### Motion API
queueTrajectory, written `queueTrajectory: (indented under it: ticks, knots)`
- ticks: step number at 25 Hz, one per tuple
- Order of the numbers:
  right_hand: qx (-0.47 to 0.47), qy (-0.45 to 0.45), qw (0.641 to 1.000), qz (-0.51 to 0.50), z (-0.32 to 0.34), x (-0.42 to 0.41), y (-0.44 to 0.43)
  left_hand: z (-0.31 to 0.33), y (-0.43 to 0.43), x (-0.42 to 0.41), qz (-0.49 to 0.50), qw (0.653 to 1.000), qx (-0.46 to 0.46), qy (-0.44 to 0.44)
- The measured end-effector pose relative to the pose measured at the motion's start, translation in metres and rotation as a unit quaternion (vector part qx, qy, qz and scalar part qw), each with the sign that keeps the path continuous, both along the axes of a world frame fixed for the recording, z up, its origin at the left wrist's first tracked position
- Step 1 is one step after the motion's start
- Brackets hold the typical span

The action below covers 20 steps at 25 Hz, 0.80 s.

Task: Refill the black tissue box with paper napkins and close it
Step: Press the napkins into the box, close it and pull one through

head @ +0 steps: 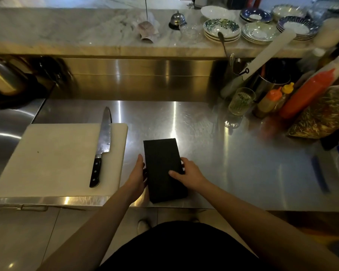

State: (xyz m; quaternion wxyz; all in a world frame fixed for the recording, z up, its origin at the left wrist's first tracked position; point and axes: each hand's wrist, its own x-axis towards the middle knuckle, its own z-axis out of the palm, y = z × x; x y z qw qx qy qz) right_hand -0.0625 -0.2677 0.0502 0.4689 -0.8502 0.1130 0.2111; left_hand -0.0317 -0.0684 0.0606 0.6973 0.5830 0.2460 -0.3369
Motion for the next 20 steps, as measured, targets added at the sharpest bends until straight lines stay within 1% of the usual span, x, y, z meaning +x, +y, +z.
queueTrajectory:
  ticks: [4, 6, 10, 12, 15, 18, 20]
  knots:
    - [-0.017, 0.007, 1.0, -0.014, -0.002, -0.001, 0.006, 0.009, -0.004, -0.006, -0.035, 0.999, 0.012, -0.036]
    - [-0.03, 0.007, 0.999, -0.01, -0.002, 0.001, 0.007, 0.011, -0.005, -0.006, -0.046, 0.998, 0.01, -0.04]
    - [-0.011, 0.013, 0.999, -0.038, 0.003, 0.003, 0.008, 0.015, -0.004, -0.002, -0.046, 0.998, 0.005, -0.038]
    - [0.008, -0.006, 0.998, -0.059, 0.008, 0.003, 0.009, 0.016, -0.002, -0.001, -0.047, 0.997, 0.01, -0.055]
    - [0.025, -0.066, 0.993, -0.092, 0.025, 0.006, 0.008, 0.022, 0.004, 0.006, -0.062, 0.992, 0.016, -0.107]
    - [0.093, -0.108, 0.979, -0.145, 0.051, 0.014, 0.007, 0.04, 0.009, 0.016, 0.006, 0.99, -0.054, -0.129]
    - [0.145, -0.109, 0.966, -0.183, 0.068, 0.021, 0.006, 0.053, 0.012, 0.023, 0.053, 0.982, -0.11, -0.145]
